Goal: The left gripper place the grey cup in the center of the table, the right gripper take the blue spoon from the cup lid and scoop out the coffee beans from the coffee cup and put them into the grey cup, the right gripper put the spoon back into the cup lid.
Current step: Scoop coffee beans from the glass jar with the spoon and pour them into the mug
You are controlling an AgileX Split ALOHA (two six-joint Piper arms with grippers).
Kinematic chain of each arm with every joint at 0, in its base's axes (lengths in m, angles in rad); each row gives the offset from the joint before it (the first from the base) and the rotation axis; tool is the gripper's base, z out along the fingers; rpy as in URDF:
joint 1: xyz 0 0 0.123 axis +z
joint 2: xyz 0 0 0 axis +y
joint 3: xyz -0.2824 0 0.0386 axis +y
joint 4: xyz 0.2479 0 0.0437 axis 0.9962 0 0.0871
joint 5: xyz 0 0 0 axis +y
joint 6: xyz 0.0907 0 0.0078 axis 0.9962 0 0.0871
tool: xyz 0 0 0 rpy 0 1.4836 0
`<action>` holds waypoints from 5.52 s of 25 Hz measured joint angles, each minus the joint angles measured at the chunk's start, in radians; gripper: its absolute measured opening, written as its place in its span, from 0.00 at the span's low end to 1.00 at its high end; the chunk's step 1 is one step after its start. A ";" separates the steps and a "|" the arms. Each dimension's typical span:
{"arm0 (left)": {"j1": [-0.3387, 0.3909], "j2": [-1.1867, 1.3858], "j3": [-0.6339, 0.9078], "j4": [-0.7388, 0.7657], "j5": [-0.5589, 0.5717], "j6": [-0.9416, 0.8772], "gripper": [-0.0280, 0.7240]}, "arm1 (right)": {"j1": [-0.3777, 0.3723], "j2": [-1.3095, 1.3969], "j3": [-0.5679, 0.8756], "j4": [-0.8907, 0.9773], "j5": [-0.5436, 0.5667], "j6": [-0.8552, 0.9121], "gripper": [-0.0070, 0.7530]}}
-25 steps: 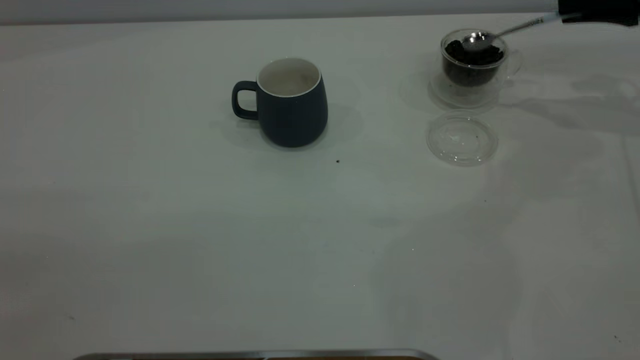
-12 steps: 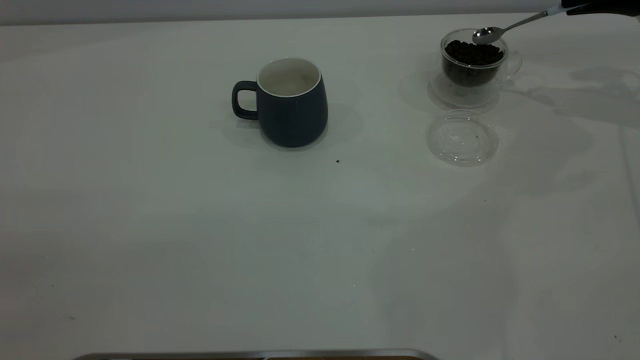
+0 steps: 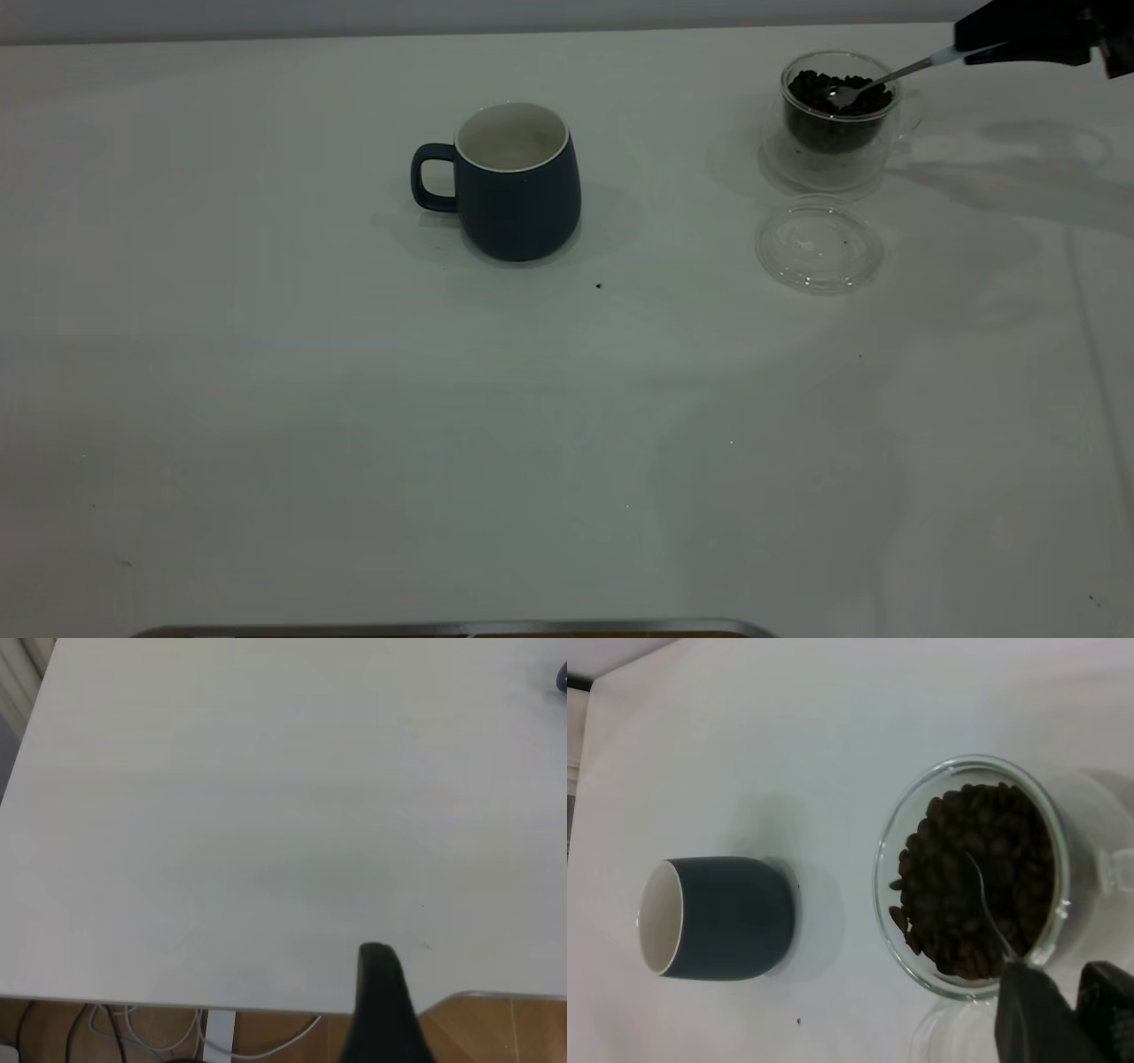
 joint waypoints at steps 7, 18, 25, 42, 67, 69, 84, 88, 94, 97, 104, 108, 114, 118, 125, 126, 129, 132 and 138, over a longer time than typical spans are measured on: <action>0.000 0.000 0.000 0.000 0.000 0.000 0.82 | 0.007 0.020 0.000 0.006 0.003 0.033 0.15; 0.000 0.000 0.000 0.000 0.000 0.003 0.82 | -0.038 0.022 0.000 0.014 0.076 0.113 0.15; 0.000 0.000 0.000 0.000 0.000 0.003 0.82 | -0.038 0.022 0.000 0.014 0.054 0.117 0.15; 0.000 0.000 0.000 0.000 0.000 0.002 0.82 | -0.038 0.049 0.000 0.047 0.071 0.129 0.15; 0.000 -0.001 0.000 0.000 0.000 0.000 0.82 | -0.101 0.079 0.000 0.185 0.138 0.143 0.15; 0.000 -0.001 0.000 0.000 0.000 0.000 0.82 | -0.102 0.057 0.000 0.178 0.138 0.143 0.15; 0.000 -0.001 0.000 0.000 0.000 0.000 0.82 | -0.046 0.018 0.000 0.154 0.146 0.176 0.15; 0.000 -0.001 0.000 0.000 0.000 0.003 0.82 | -0.006 0.018 0.000 0.166 0.146 0.176 0.15; 0.000 -0.001 0.000 0.000 0.000 0.002 0.82 | 0.082 0.018 0.000 0.199 0.146 0.176 0.15; 0.000 -0.001 0.000 0.000 0.000 0.002 0.82 | 0.124 0.018 0.000 0.210 0.146 0.176 0.15; 0.000 -0.001 0.000 0.000 0.000 0.002 0.82 | 0.215 0.018 0.000 0.215 0.146 0.176 0.15; 0.000 -0.001 0.000 0.000 0.000 0.002 0.82 | 0.261 0.018 0.000 0.216 0.146 0.178 0.15; 0.000 -0.001 0.000 0.000 0.000 0.002 0.82 | 0.323 0.018 0.000 0.243 0.146 0.170 0.15; 0.000 -0.001 0.000 0.000 0.000 0.002 0.82 | 0.351 0.017 0.000 0.264 0.145 0.165 0.15; 0.000 -0.001 0.000 0.000 0.000 0.000 0.82 | 0.412 0.017 0.000 0.268 0.137 0.094 0.15; 0.000 -0.001 0.000 0.000 0.000 0.000 0.82 | 0.417 0.017 0.000 0.268 0.127 0.069 0.15; 0.000 -0.001 0.000 0.000 0.000 0.000 0.82 | 0.425 0.017 0.000 0.267 0.088 -0.001 0.15; 0.000 -0.001 0.000 0.000 0.000 0.000 0.82 | 0.426 0.017 0.000 0.258 0.044 -0.055 0.15; 0.000 -0.001 0.000 0.000 0.000 0.000 0.82 | 0.426 0.014 0.000 0.256 -0.007 -0.273 0.15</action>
